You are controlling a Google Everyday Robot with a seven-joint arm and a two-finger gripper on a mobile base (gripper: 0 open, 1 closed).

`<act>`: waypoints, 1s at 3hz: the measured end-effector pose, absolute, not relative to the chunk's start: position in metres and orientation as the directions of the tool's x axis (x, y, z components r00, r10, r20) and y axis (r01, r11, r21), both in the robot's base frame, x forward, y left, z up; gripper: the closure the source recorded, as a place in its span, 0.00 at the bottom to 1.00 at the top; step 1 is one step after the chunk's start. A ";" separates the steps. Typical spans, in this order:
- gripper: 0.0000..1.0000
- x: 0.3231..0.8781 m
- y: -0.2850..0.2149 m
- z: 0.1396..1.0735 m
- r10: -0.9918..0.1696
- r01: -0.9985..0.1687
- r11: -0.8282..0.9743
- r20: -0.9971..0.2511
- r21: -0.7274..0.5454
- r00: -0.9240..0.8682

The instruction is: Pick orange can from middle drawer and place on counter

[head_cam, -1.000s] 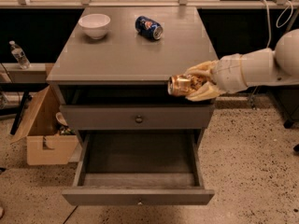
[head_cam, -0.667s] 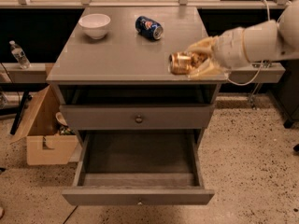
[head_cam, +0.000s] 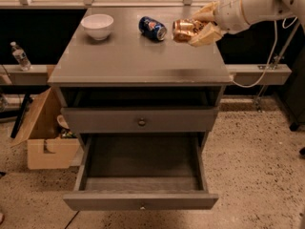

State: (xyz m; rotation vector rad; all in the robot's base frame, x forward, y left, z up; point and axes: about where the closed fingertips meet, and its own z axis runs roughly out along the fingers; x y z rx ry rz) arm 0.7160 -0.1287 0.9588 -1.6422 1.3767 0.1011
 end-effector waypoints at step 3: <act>0.73 0.818 -0.133 0.897 -0.700 -0.853 0.326 -0.711 -0.409 0.073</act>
Offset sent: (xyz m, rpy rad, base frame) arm 0.1303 -0.0262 -0.0493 0.1187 0.1654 -0.2606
